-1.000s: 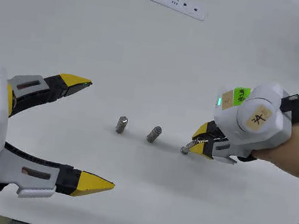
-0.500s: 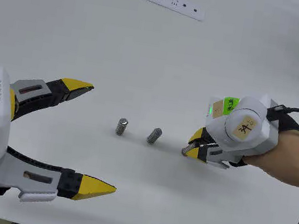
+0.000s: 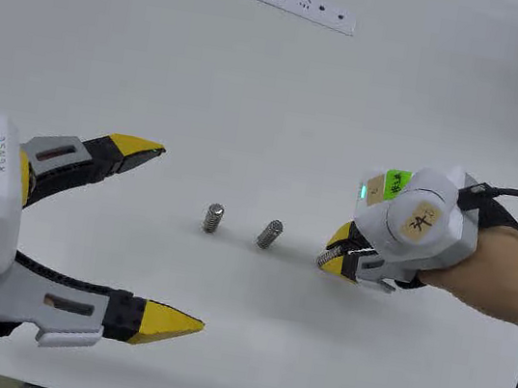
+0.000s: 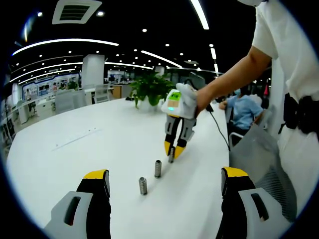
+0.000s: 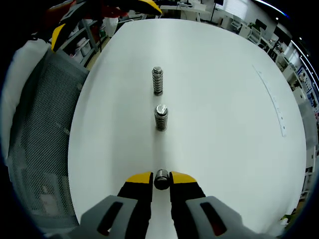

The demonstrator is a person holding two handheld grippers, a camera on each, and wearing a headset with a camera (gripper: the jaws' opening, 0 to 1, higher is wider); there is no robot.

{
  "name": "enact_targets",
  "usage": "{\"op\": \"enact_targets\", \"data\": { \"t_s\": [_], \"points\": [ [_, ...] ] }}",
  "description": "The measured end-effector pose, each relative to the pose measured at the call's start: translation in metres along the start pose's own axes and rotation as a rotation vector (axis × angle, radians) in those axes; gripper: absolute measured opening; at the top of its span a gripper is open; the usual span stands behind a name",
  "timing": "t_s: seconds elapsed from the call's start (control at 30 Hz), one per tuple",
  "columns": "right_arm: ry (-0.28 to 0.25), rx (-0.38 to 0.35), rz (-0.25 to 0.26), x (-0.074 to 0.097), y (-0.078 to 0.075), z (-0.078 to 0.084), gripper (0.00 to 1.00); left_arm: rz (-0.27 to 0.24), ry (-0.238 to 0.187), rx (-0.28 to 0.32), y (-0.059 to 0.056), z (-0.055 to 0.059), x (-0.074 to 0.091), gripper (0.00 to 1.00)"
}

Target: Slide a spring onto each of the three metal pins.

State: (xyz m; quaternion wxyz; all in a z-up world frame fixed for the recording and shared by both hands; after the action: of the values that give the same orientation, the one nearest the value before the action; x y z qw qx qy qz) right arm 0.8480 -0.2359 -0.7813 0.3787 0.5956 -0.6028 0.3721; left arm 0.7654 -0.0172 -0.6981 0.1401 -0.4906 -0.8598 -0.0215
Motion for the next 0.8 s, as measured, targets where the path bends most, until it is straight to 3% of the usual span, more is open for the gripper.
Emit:
{"op": "enact_targets", "data": {
  "t_s": [0.43, 0.7, 0.8],
  "points": [
    [-0.041, -0.031, 0.037, 0.015, -0.001, -0.001, 0.22, 0.007, 0.0, -0.016, -0.001, -0.001, 0.001, 0.95],
    [-0.159, -0.165, 0.113, 0.04, -0.001, 0.001, 0.3, 0.013, 0.011, -0.022, -0.001, 0.001, 0.004, 0.96],
    [-0.225, -0.224, 0.131, 0.048, 0.004, 0.003, 0.34, 0.019, 0.017, -0.029, -0.002, 0.002, 0.005, 0.98]
  ]
}}
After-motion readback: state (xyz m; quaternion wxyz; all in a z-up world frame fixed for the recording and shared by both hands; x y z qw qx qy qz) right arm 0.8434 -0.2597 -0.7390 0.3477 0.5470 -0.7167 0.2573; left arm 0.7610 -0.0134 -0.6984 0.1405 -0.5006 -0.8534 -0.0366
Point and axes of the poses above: the centre of the closed fingertips' face, and the gripper's own axes: x roughly backward along the fingers, y roughly to its left, z roughly out of its underside, the point moved 7 cm from there along x, roughly backward along the fingers, and after that the axes turned 6 degrees about -y, right-handed, at the moved point
